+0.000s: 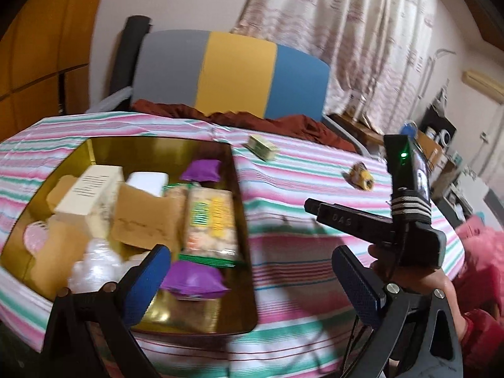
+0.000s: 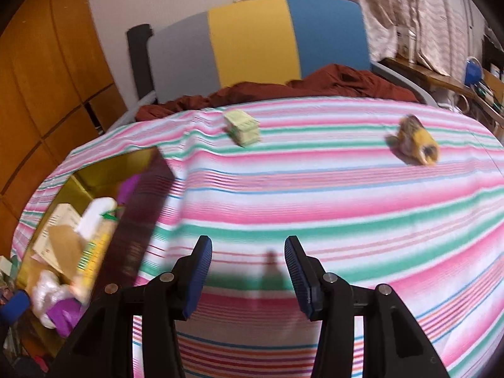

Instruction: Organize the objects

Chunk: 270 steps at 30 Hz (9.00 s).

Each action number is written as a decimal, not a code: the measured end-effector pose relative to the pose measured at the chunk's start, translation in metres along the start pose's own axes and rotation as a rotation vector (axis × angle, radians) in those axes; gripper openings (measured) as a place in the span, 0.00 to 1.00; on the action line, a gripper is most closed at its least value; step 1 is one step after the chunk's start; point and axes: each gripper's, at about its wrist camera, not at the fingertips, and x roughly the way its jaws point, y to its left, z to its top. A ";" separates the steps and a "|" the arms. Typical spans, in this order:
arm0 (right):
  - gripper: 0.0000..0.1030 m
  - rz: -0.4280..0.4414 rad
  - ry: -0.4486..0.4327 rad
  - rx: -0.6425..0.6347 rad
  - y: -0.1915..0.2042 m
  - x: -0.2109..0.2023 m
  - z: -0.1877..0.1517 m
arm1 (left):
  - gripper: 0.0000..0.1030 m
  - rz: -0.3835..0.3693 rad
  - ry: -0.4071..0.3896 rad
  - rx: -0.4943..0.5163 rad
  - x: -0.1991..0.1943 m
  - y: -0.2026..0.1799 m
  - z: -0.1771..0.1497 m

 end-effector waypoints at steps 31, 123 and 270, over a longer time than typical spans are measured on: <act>0.69 -0.266 -0.027 0.096 -0.140 0.014 0.041 | 1.00 -0.066 0.168 0.122 0.078 -0.088 0.018; 0.46 -0.381 -0.208 0.169 -0.185 0.042 0.075 | 0.30 0.300 0.102 0.052 0.285 -0.075 0.120; 0.66 0.059 0.101 -0.181 0.170 -0.040 -0.002 | 1.00 0.571 0.088 -0.197 -0.053 0.126 0.022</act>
